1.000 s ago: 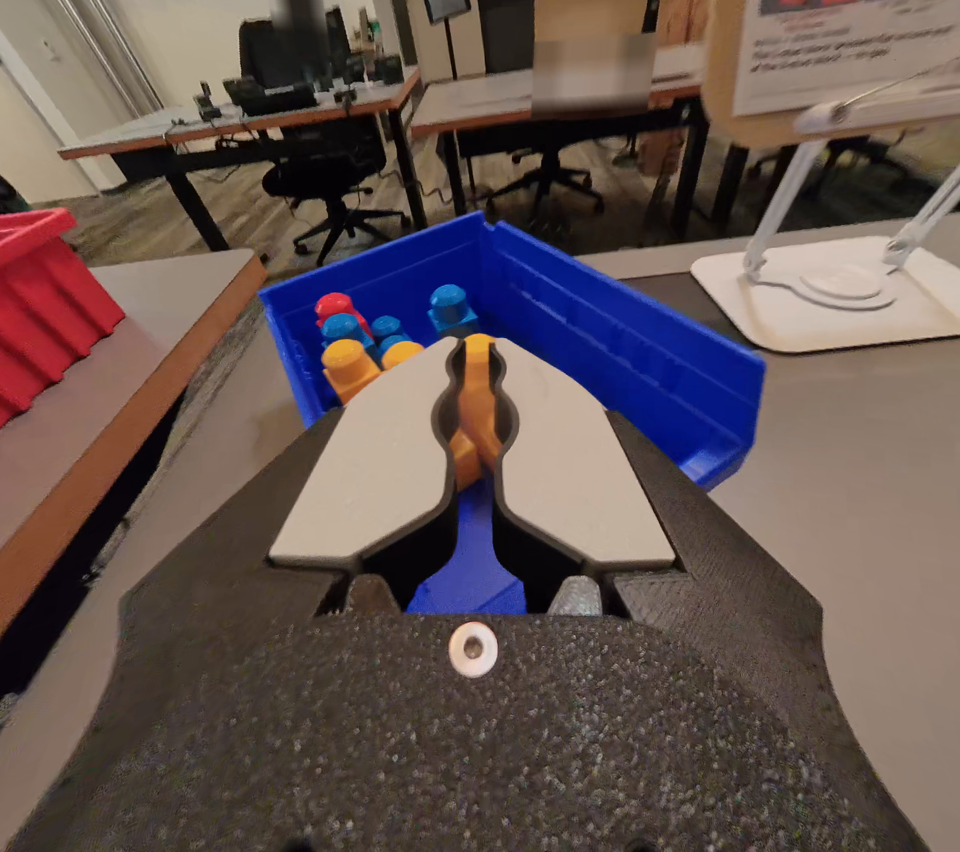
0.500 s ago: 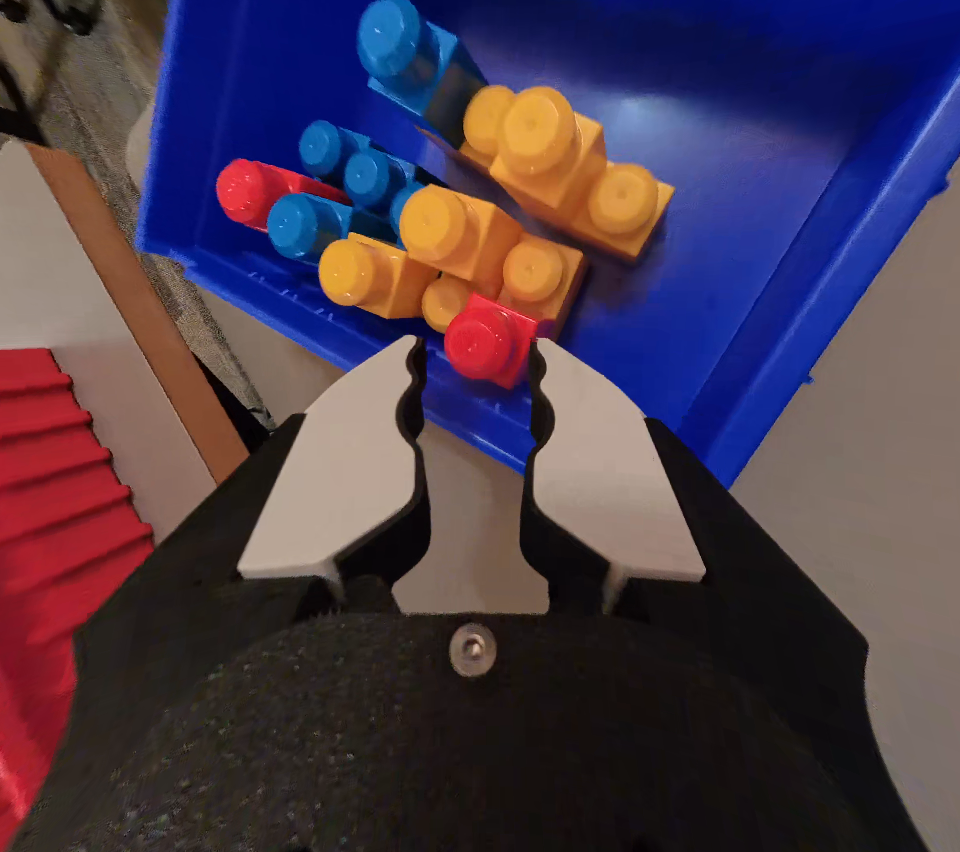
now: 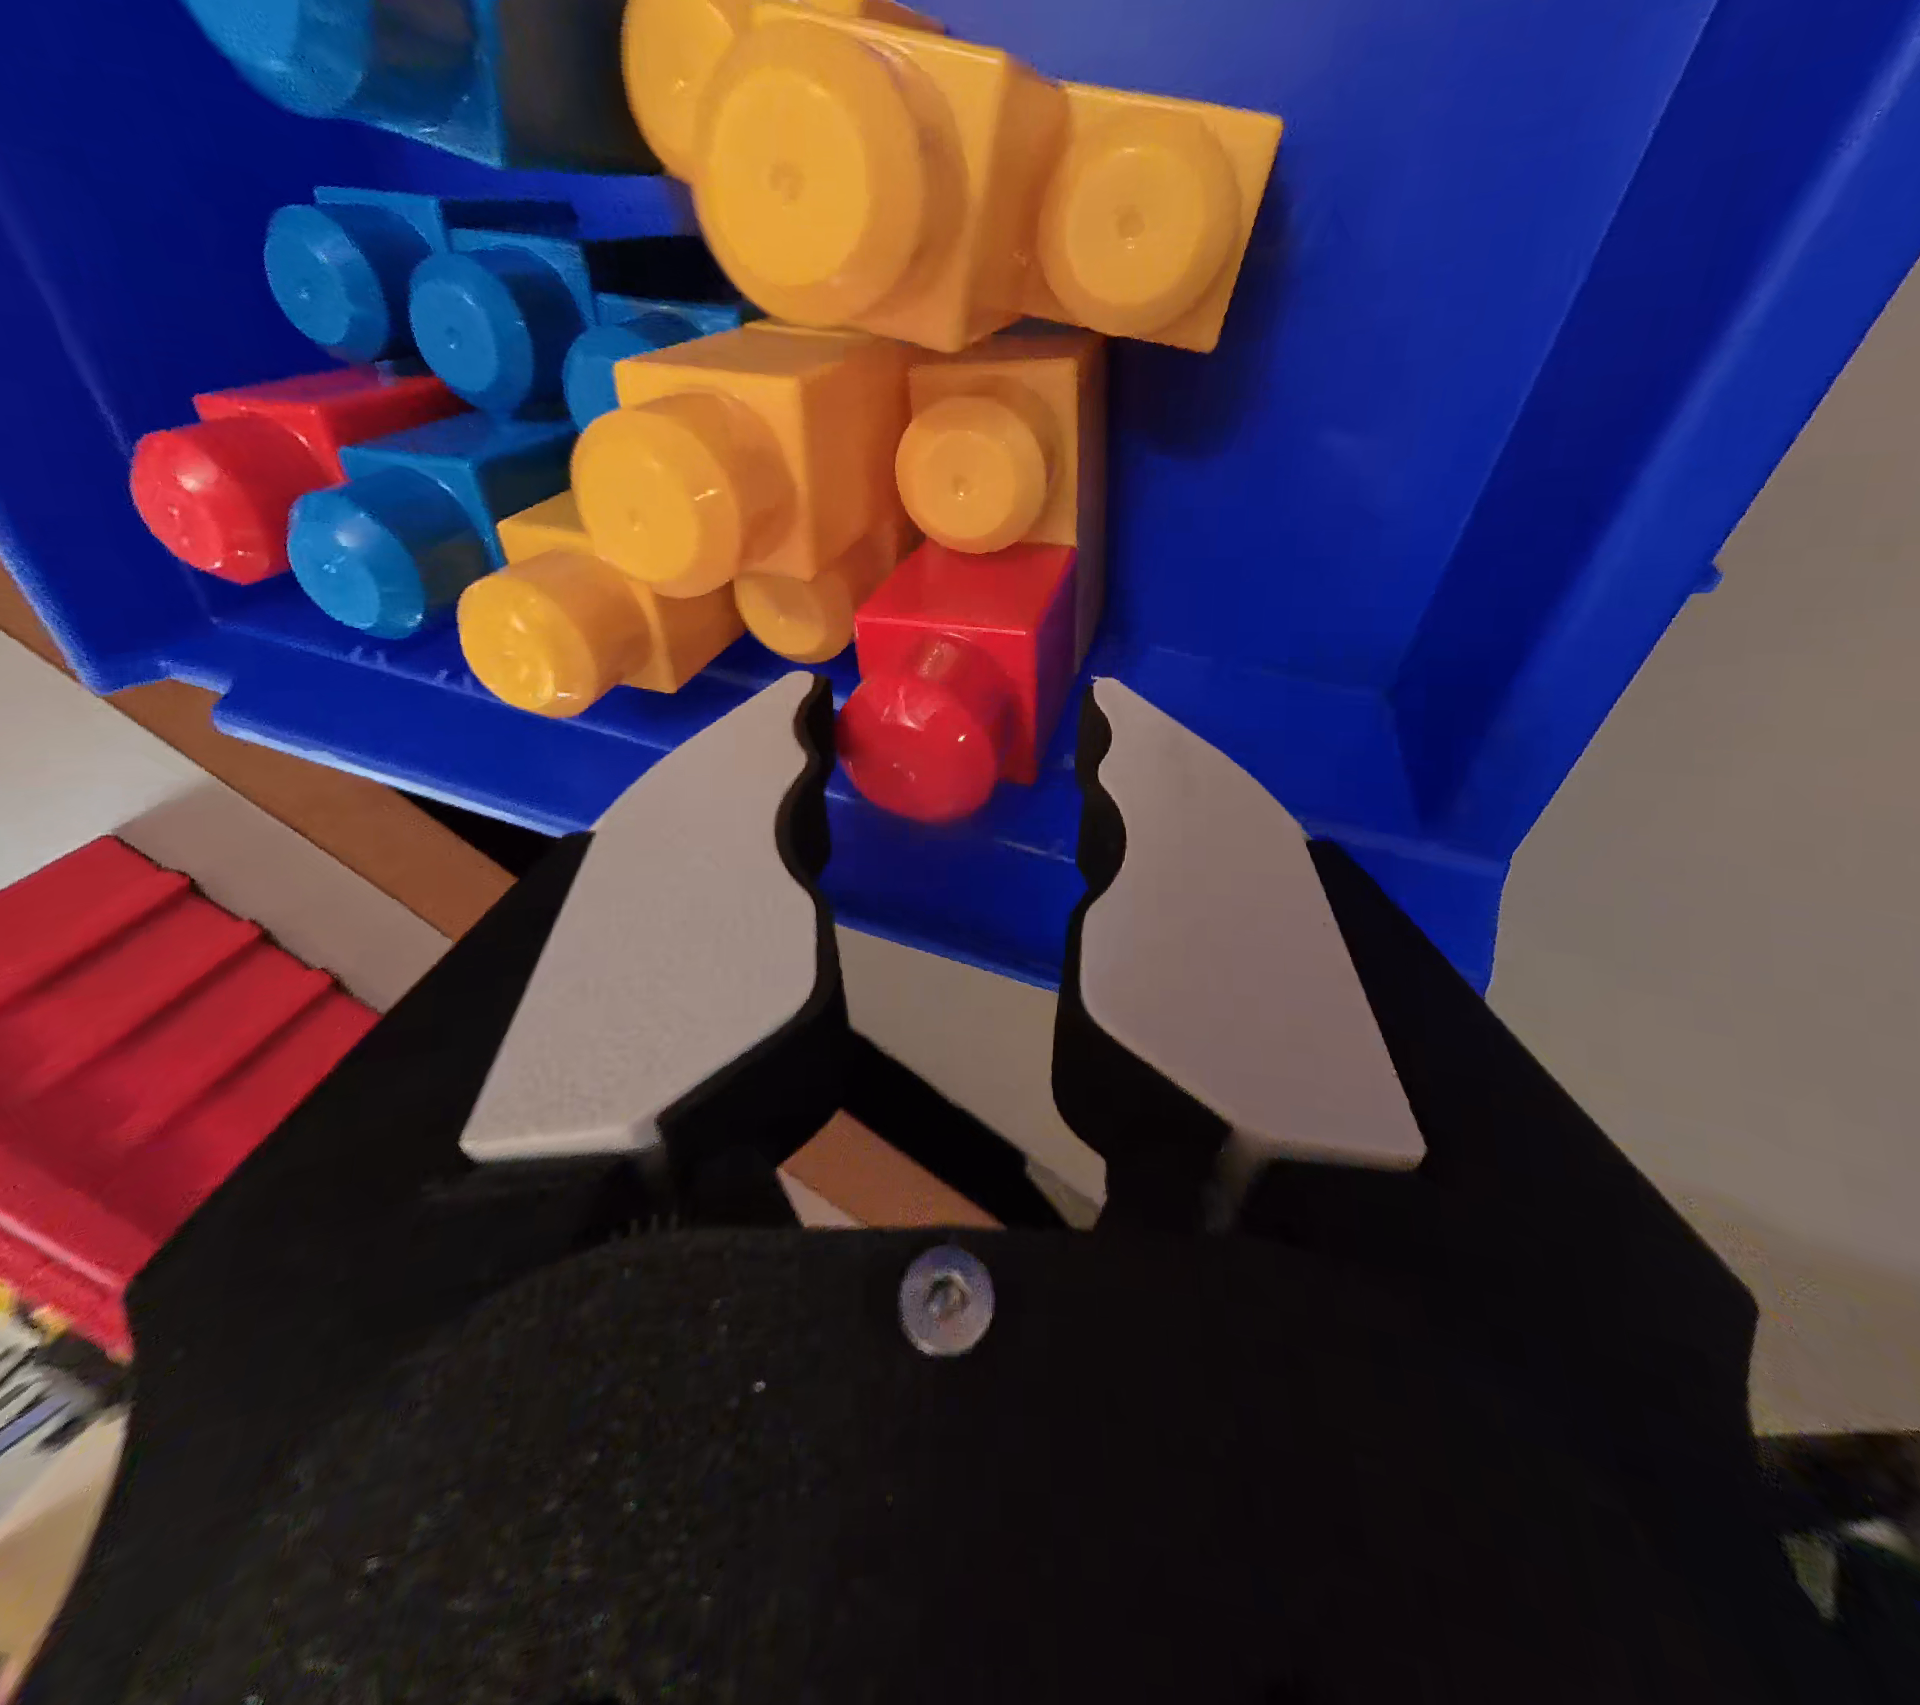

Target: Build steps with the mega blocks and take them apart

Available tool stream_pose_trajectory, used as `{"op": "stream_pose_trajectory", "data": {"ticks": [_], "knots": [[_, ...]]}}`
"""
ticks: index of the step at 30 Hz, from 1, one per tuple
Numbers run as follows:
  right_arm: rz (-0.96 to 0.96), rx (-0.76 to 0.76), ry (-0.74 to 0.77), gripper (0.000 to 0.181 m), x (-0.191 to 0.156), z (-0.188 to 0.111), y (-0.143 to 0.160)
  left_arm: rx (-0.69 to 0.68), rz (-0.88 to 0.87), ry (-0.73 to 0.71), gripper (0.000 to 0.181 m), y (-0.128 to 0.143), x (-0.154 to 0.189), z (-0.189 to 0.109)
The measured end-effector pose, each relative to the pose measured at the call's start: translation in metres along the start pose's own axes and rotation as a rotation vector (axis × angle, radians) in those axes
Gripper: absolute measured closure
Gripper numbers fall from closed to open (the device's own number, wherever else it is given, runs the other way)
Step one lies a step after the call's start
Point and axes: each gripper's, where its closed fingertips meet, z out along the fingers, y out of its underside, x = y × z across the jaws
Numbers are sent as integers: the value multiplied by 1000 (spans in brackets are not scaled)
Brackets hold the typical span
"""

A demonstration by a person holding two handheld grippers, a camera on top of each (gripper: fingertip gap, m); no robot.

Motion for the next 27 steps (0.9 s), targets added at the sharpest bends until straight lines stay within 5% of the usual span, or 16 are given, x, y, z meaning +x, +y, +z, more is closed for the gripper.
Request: {"op": "stream_pose_trajectory", "data": {"ticks": [7,16,21,27], "knots": [[22,-19,12,181,5,0,5,-155,127,-49,143,0,5,0],[12,4,12,181,3,-4,-3,78,165,-161,148,-19,30,-72],[-47,8,-19,179,-13,5,-14,371,220,-179,148,-55,79,-140],[-136,20,-130,146,-54,28,-36,951,314,144,147,-134,217,-207]]}}
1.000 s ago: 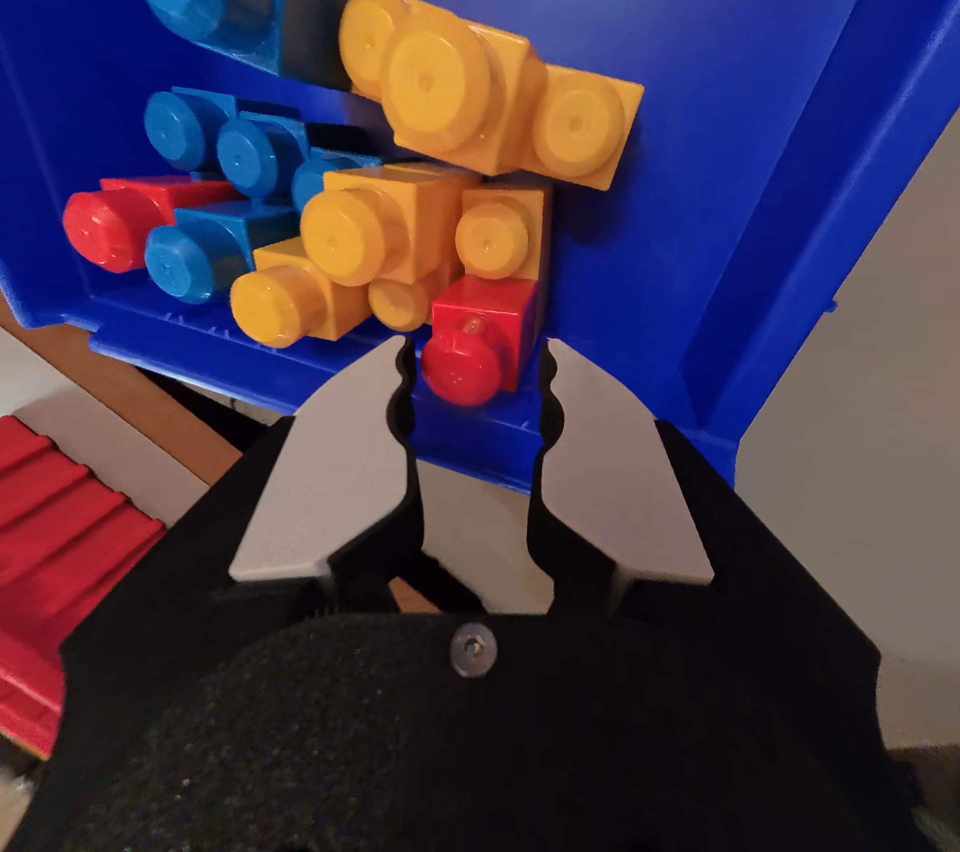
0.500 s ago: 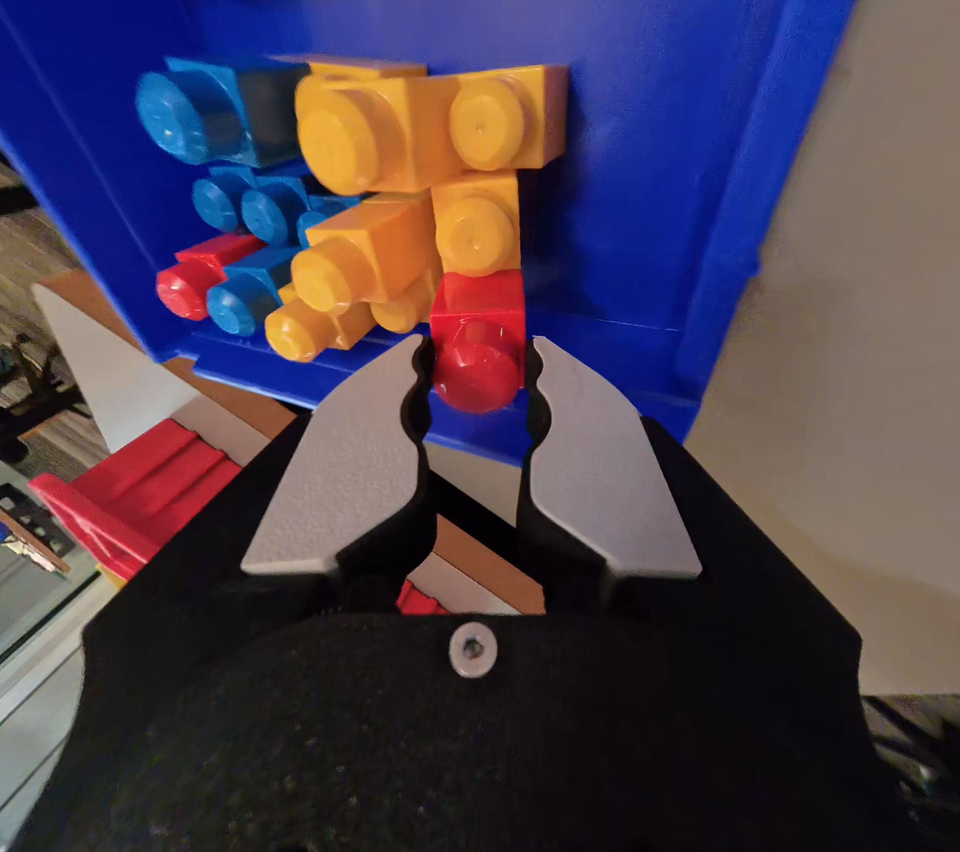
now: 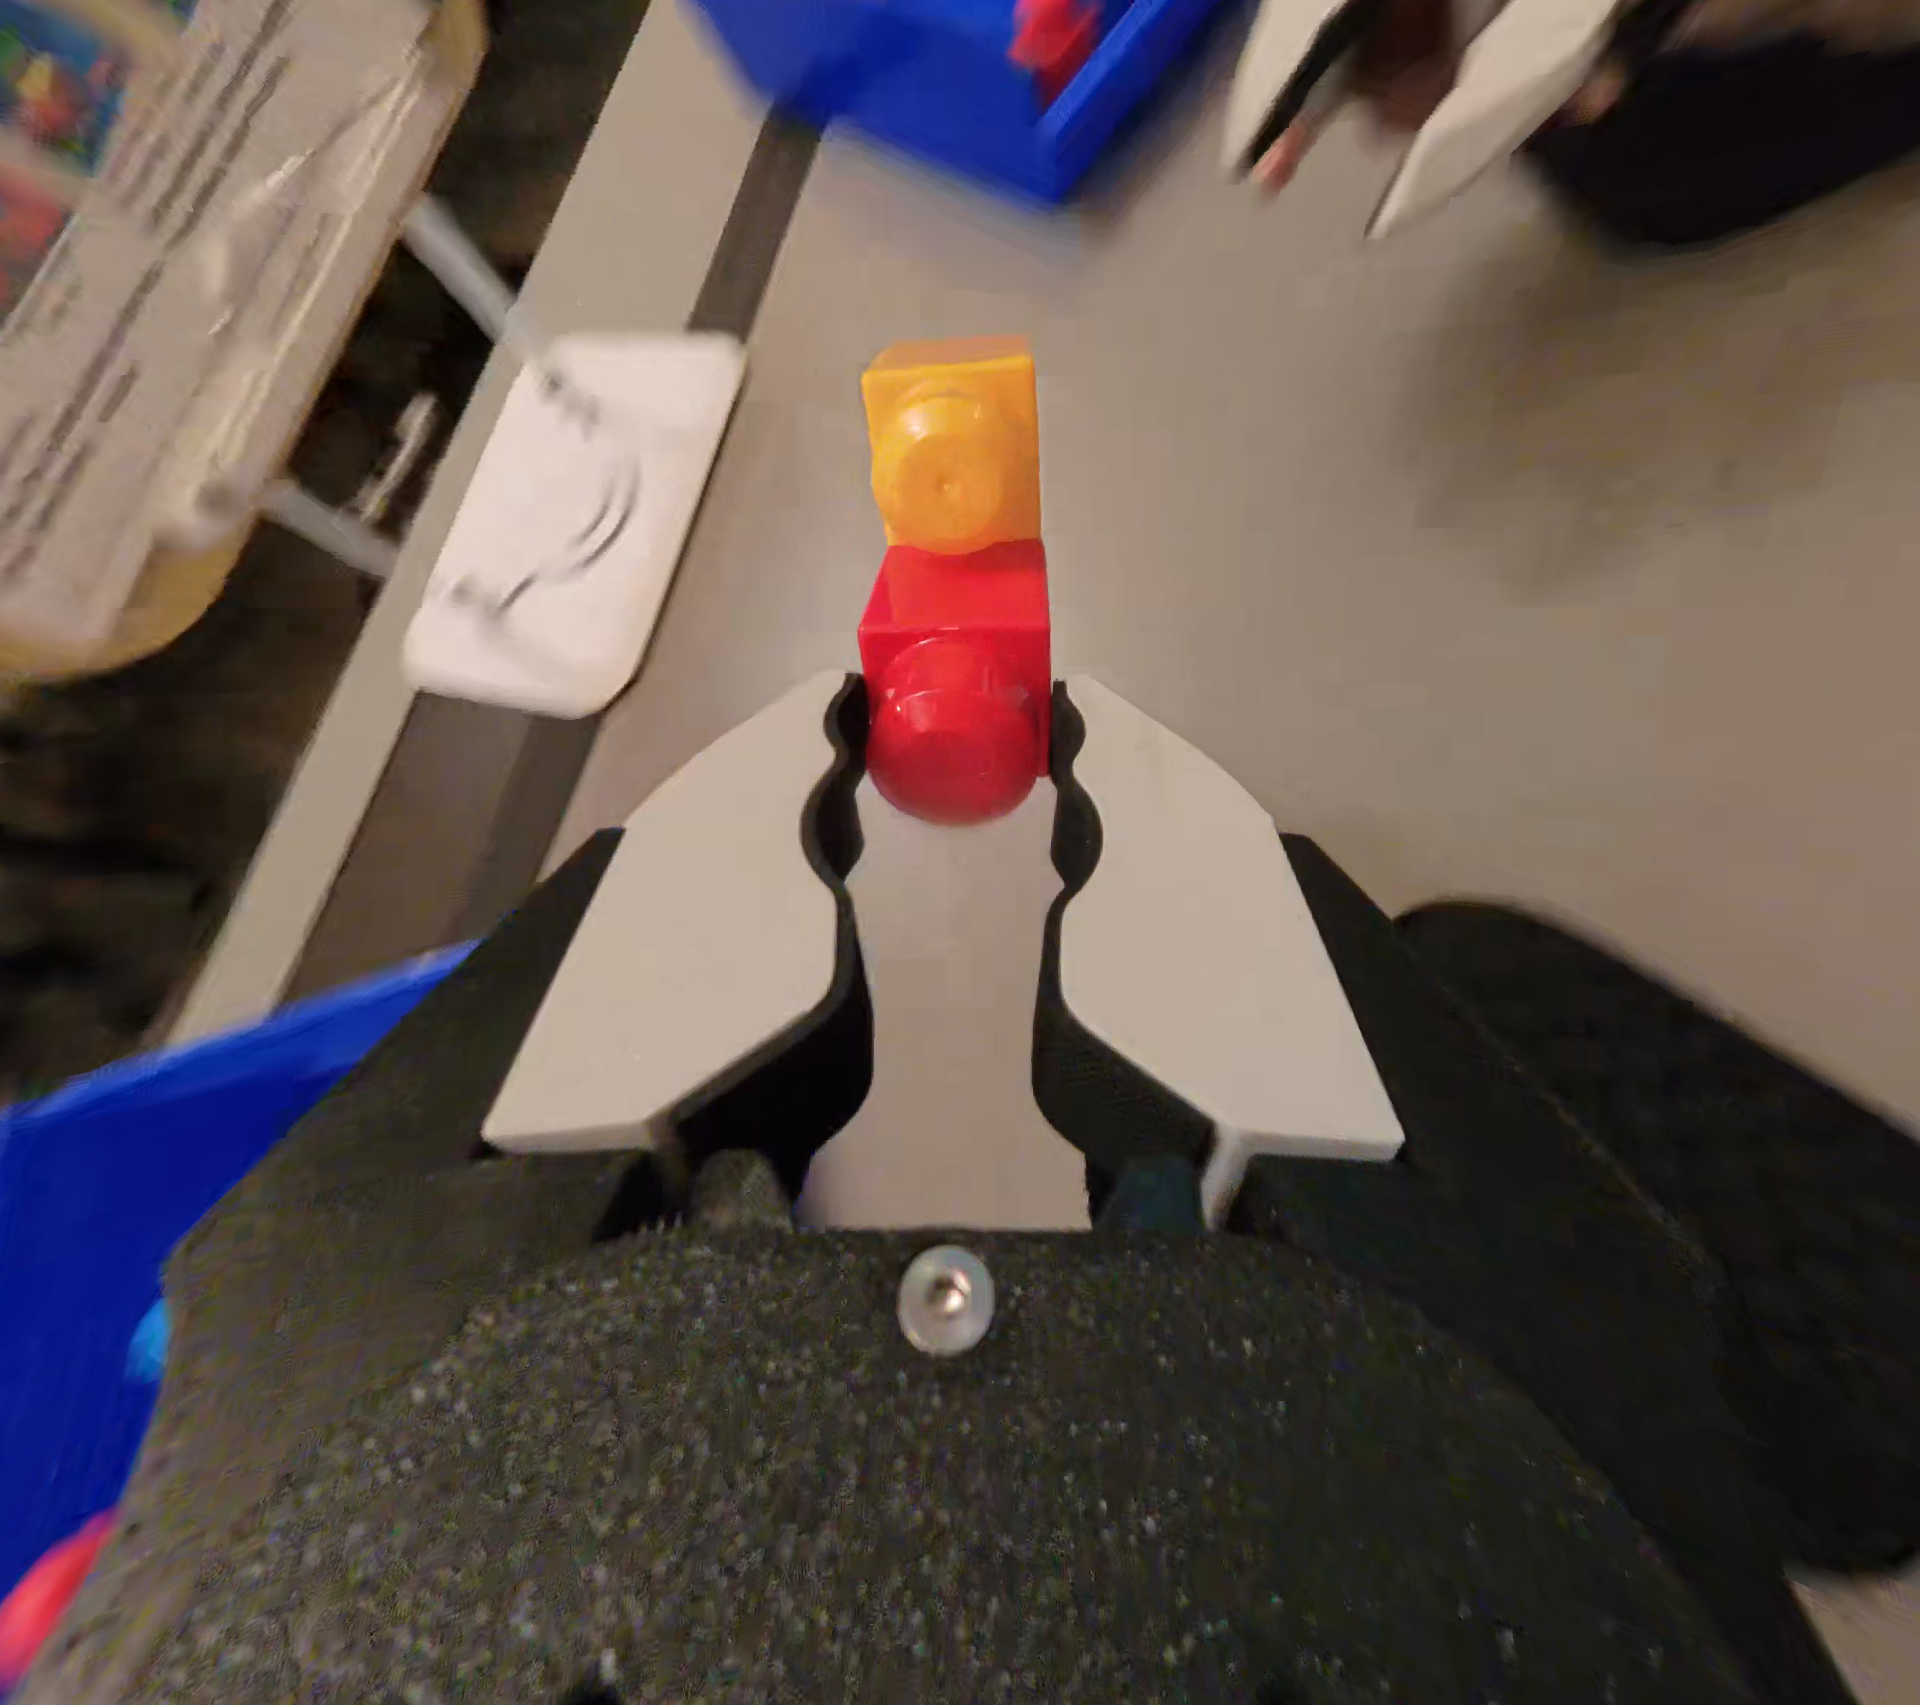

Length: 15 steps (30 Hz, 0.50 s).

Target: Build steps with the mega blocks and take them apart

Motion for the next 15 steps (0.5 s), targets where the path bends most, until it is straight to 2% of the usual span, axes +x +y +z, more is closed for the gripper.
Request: {"op": "stream_pose_trajectory", "data": {"ticks": [4,7,11,12,15], "knots": [[120,76,-218,126,-32,5,-20,261,-23,191,147,-46,65,33],[150,148,-291,117,-41,-3,-31,399,-57,310,148,-64,99,49],[128,176,-313,131,-47,-13,-33,455,-86,410,147,-70,123,67],[122,185,-326,141,-48,-15,-34,450,-85,417,147,-68,125,72],[118,182,-340,144,-50,-20,-29,457,-103,438,147,-67,129,78]]}}
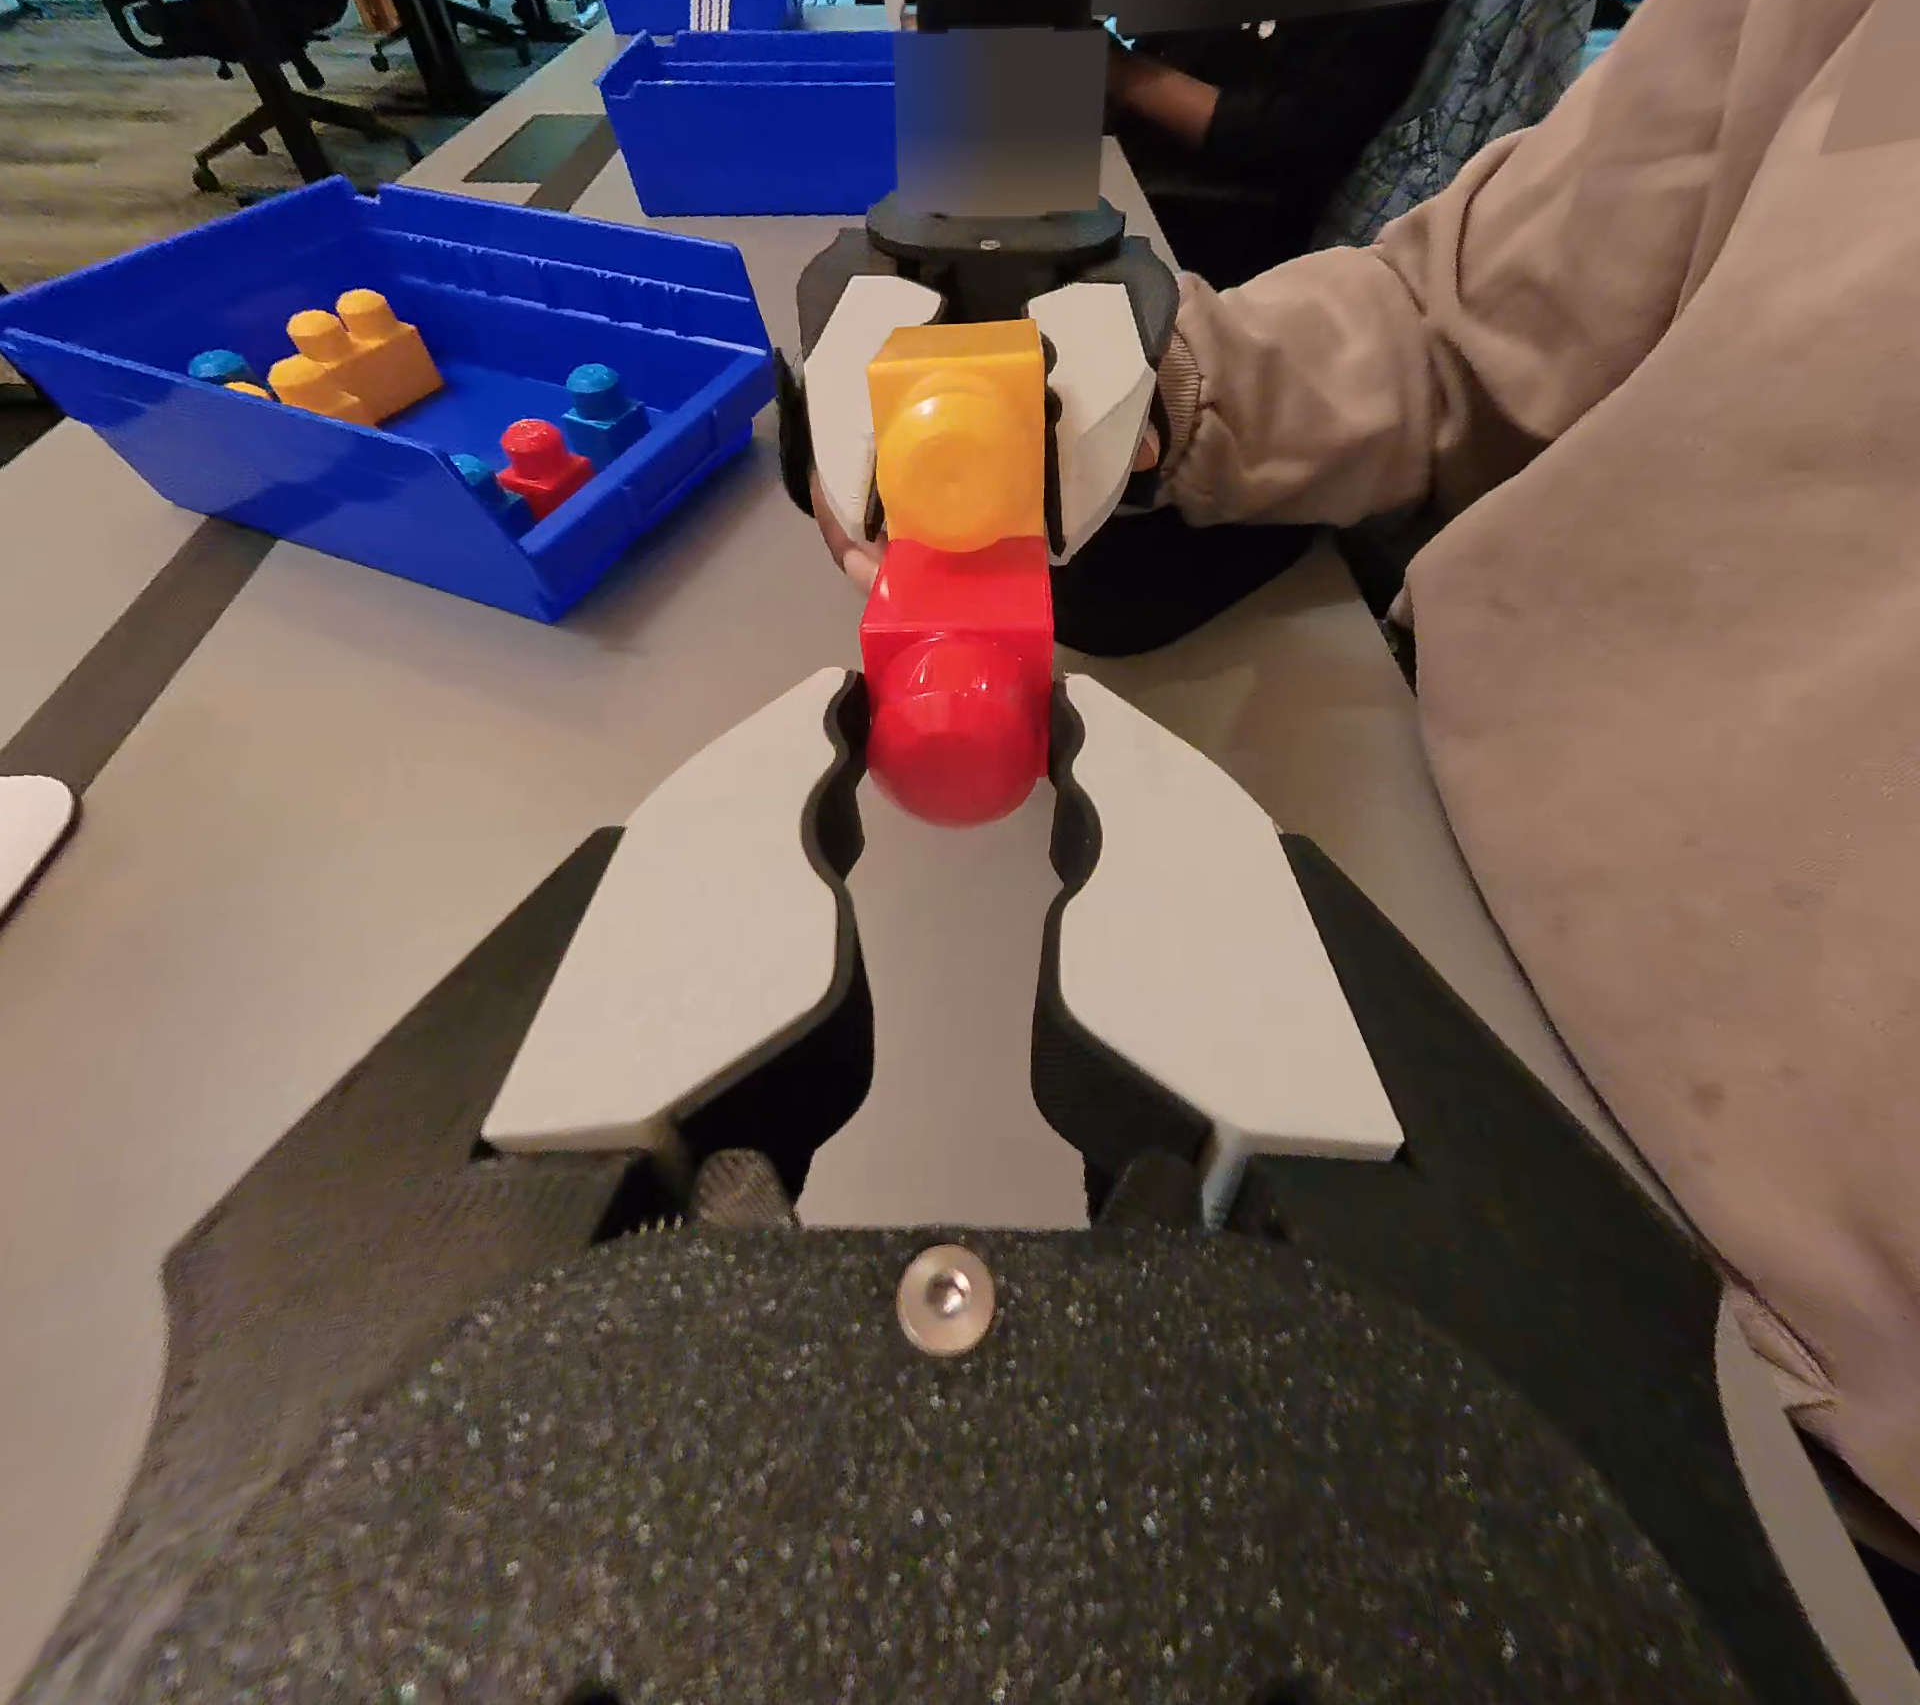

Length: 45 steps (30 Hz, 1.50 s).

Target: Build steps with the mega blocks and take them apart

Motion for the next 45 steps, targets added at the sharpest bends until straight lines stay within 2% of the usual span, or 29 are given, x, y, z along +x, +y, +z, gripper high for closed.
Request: {"op": "stream_pose_trajectory", "data": {"ticks": [4,7,9,11,13,16,19,23,25,27,29,32,35,40,42,43,45], "knots": [[-4,-23,-9,145,0,-3,8,-1,-9,11,147,6,0,2],[-18,-35,12,145,9,-23,9,-16,-27,-24,148,11,-10,-15],[9,-24,29,145,16,-45,8,-164,-26,-58,148,34,-17,-25],[13,-39,70,145,22,-56,15,-381,-29,-63,148,68,-20,-27],[32,-26,80,145,23,-56,19,-598,-18,-48,148,98,-22,-25],[27,-34,79,145,20,-48,27,-841,-3,-36,148,124,-27,-18],[37,-52,57,145,15,-45,32,-979,30,-18,148,136,-32,-10],[40,-50,63,145,14,-47,35,-1018,63,-2,147,140,-36,-1],[51,-28,73,145,16,-49,33,-977,72,-24,134,136,-39,1],[63,4,81,145,17,-51,30,-858,77,-53,130,120,-41,4],[86,68,88,145,18,-52,21,-601,94,-97,126,84,-40,15],[153,252,86,145,18,-53,-8,-133,-36,-104,128,19,-27,31],[204,413,76,145,14,-50,-36,181,-171,-83,129,-17,-14,40],[157,490,122,145,4,-35,-55,473,-279,2,133,-54,13,54],[130,502,127,145,0,-33,-58,523,-282,-11,139,-61,13,53],[122,494,119,145,-2,-32,-58,519,-269,-28,146,-61,11,53],[120,479,115,145,-4,-30,-55,502,-250,-33,146,-59,11,53]]}}
